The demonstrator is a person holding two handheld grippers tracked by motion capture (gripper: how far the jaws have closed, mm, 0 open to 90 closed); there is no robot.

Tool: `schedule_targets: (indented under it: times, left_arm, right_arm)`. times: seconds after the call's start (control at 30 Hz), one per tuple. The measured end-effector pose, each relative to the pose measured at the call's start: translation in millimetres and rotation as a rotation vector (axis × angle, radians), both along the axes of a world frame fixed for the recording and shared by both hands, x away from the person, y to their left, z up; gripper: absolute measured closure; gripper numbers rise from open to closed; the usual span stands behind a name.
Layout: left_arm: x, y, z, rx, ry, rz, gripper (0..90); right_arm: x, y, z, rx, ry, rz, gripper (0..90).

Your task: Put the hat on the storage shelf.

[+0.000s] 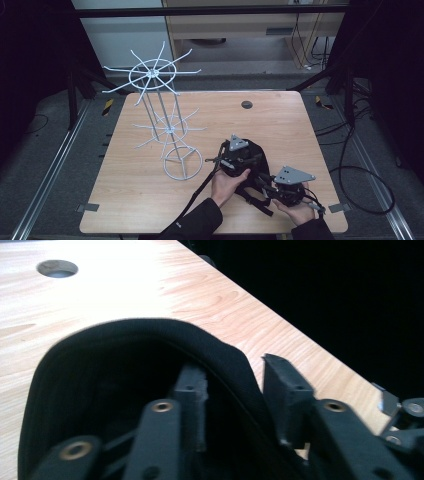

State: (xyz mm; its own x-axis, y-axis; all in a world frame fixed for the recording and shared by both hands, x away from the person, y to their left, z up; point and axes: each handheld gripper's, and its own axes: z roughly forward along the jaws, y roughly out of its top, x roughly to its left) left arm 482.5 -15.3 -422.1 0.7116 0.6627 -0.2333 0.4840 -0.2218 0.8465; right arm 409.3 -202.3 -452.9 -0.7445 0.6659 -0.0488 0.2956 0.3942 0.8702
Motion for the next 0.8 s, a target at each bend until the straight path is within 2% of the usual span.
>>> schedule_targets:
  times: [0.07, 0.1, 0.2, 0.3, 0.33, 0.37, 0.4, 0.57, 0.7, 0.8]
  left_arm:
    - [-0.6, -0.1, 0.8, -0.007, -0.004, 0.000, 69.8]
    - [-1.0, 0.3, 1.5, -0.017, -0.003, -0.003, 69.8]
    - [-1.6, 3.8, 5.0, -0.029, -0.019, -0.011, 73.5]
    - [-3.0, 8.8, 10.8, -0.062, -0.036, -0.024, 75.0]
    - [-3.8, 10.1, 13.0, -0.074, -0.044, -0.027, 75.8]
    - [-4.8, 11.5, 15.3, -0.081, -0.050, -0.029, 75.8]
    - [-5.6, 12.6, 17.6, -0.082, -0.059, -0.032, 77.1]
    - [-7.0, 18.7, 27.0, -0.080, -0.102, -0.035, 79.4]
    - [-10.8, 26.0, 34.4, -0.093, -0.130, -0.057, 80.6]
    - [-16.4, 31.1, 40.9, -0.110, -0.150, -0.085, 80.8]
  right_arm:
    - [-0.1, -2.8, 1.7, 0.031, 0.012, 0.009, 66.9]
    - [-0.1, -2.8, 1.7, 0.031, 0.012, 0.009, 66.9]
    - [-1.1, -9.2, 5.3, 0.072, 0.018, 0.010, 59.6]
    - [-1.9, -19.6, 11.6, 0.134, 0.005, 0.003, 54.4]
    - [-2.1, -25.7, 15.5, 0.169, -0.006, -0.010, 50.4]
    - [-2.1, -25.7, 15.5, 0.169, -0.006, -0.010, 50.4]
    - [-1.9, -30.3, 17.9, 0.202, -0.008, -0.010, 47.5]
    - [-3.1, -38.6, 23.0, 0.225, -0.046, -0.050, 45.7]
    - [-0.9, -46.1, 21.8, 0.208, -0.075, -0.135, 43.2]
    - [3.2, -47.9, 16.8, 0.178, -0.074, -0.182, 42.6]
